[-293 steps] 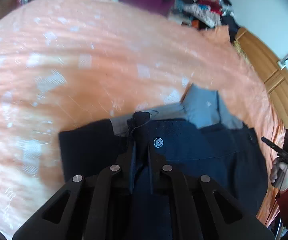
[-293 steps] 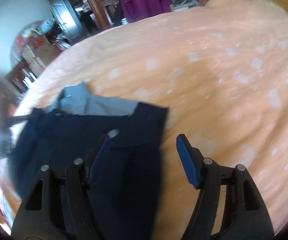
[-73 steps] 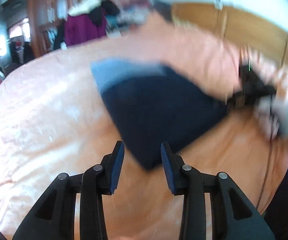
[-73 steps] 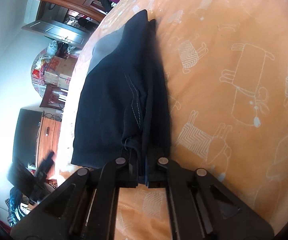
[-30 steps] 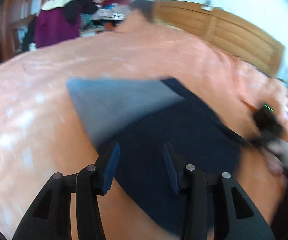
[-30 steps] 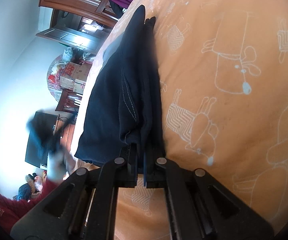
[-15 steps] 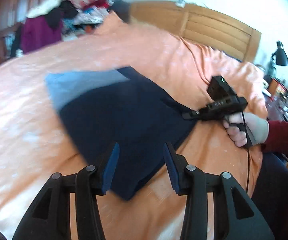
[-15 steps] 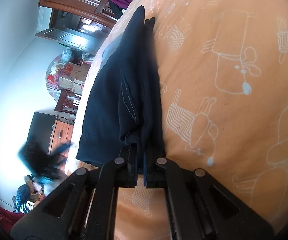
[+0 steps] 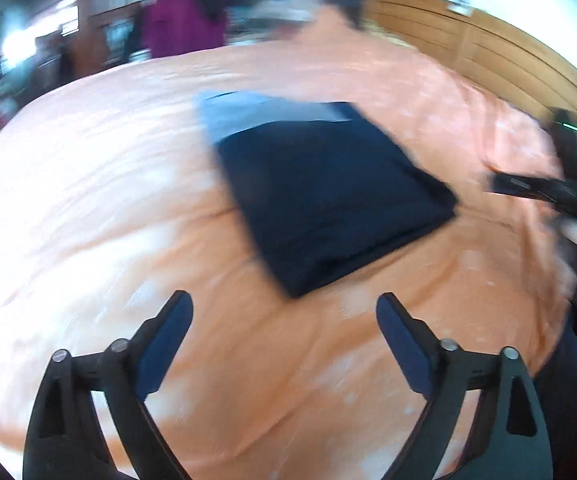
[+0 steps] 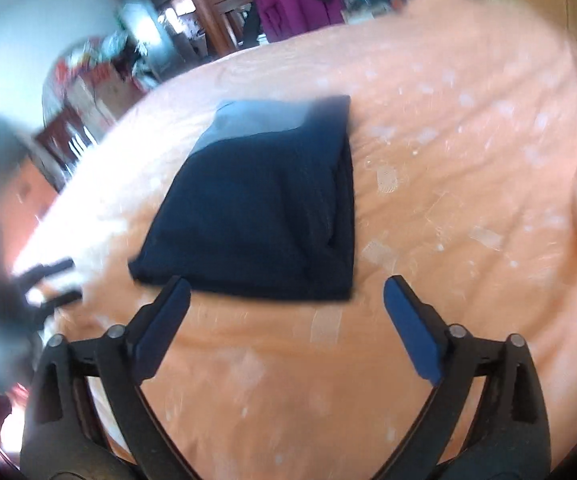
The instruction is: Fold small clothes
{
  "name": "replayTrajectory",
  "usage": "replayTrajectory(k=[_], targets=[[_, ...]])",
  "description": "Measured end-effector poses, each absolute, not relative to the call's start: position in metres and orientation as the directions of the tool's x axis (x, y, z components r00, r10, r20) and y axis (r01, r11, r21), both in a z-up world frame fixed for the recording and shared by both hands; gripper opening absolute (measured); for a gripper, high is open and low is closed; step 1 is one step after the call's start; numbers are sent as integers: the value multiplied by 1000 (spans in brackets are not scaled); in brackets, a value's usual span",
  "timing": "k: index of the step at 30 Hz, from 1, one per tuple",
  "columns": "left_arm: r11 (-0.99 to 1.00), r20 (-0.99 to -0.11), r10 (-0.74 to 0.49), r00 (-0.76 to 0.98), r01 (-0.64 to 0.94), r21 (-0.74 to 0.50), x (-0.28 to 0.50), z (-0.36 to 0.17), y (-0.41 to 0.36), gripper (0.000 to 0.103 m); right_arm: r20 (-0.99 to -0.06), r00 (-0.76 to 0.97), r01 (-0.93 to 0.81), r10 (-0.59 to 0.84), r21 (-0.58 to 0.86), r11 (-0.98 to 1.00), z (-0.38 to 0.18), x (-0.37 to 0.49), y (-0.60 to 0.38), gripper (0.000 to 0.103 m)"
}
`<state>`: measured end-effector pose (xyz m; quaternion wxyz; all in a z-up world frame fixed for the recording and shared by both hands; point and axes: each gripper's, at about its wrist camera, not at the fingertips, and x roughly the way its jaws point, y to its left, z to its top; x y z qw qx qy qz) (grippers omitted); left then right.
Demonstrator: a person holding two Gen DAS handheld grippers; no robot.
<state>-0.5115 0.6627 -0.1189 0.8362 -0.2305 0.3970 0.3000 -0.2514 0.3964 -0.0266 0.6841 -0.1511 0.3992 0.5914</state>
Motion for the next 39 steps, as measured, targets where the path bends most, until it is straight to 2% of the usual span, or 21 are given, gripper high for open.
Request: replayTrajectory(k=[3,6,8,11,14,27,39], targets=[[599,-847,333,414,-787,-148,-525,-144,666,101,-777,83,-959,624,108,263,-41,-286,389,103],[564,-924,259,280,-821,-91,-522,-189,668,103,-823,119,-953,556,63,297,-70,-300,385,103],[579,-920,298,254,-815,-37,-515,-192,662,103,-873,159,-938,462,12,345,-93,-302,388,103],[533,-928,259,267,-841,-93,-514,-190,673,103,-872,158,-932,463,24,362,-104,-300,382,103],[490,-921,276,275,-865,-112,-503,-197,681,103,-877,145,-920,459,51,389,-104,-294,383,103],[467,-850,439,292,-882,-62,-504,-205,677,103,-838,182,-912,514,51,407,-108,-297,386,103],[470,-843,450,295,-881,-57,-505,-205,677,103,-830,176,-915,529,60,398,-108,-297,384,103]])
